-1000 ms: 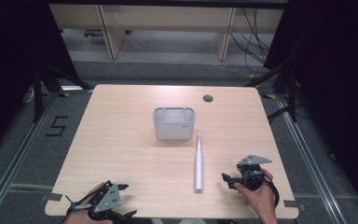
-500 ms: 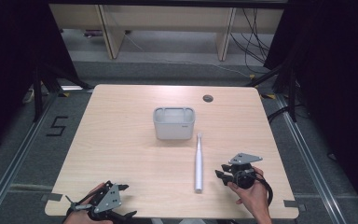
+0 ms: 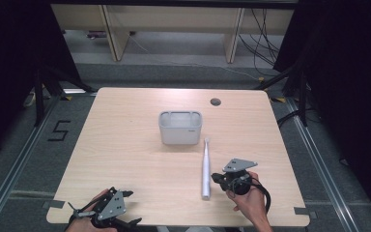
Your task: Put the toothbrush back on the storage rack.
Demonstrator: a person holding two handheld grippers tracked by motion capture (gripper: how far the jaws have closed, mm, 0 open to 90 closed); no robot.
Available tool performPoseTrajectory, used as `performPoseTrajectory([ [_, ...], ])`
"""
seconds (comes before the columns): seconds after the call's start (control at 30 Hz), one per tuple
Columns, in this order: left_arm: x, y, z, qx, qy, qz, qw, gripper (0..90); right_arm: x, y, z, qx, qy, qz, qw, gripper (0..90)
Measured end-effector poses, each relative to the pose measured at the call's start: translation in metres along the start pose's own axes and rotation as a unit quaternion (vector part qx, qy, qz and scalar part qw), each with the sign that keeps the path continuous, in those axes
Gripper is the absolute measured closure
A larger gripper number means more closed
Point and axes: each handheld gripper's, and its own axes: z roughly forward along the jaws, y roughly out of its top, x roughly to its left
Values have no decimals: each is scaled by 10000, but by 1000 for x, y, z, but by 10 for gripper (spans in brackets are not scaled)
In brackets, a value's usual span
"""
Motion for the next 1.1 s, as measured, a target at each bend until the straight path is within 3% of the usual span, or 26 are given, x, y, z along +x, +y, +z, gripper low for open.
performPoseTrajectory([
  [0.07,0,-1,1,-53,19,6,10000,148,5,2,5,-10,30,2,10000,866],
  [0.1,2,0,0,74,16,81,9999,148,6,4,6,70,82,-73,9999,866],
  [0.13,2,0,0,44,55,85,9999,148,8,5,9,93,108,-136,9998,866],
  [0.17,0,0,0,7,-5,0,10000,148,11,6,11,100,120,-99,9998,867],
  [0.2,0,0,-1,35,-54,8,10000,148,11,7,13,99,157,-209,9996,868],
  [0.23,-1,-1,1,-97,-7,-14,10000,148,14,9,14,122,182,-216,9995,868],
  [0.27,2,0,-1,84,-171,20,9998,148,16,9,16,86,184,-197,9996,868],
  [0.3,1,-1,1,4,82,68,9999,148,16,11,18,154,237,-376,9989,869],
  [0.33,1,0,1,-5,0,17,10000,148,18,12,20,180,260,-293,9991,870],
  [0.37,1,0,0,69,36,88,9999,148,19,12,23,130,252,-396,9988,871],
  [0.4,0,-1,1,-44,51,29,10000,148,20,12,24,170,246,-360,9989,871],
  [0.47,0,-1,1,-37,57,24,10000,149,23,13,26,270,289,-317,9987,871],
  [0.53,2,0,0,45,46,85,9999,148,23,13,29,234,289,-450,9983,871],
  [0.57,0,0,1,-26,-7,-5,10000,148,23,13,30,301,294,-428,9982,871],
  [0.87,1,0,-1,13,-60,8,10000,148,24,10,34,414,352,-526,9971,872],
  [0.9,1,0,-1,33,-52,9,10000,148,27,9,34,491,352,-371,9975,872],
  [0.97,0,0,-1,12,-45,24,10000,148,24,8,35,474,378,-551,9966,873],
  [1.1,0,0,-1,1,-17,-2,10000,148,23,7,35,531,431,-572,9960,873],
])
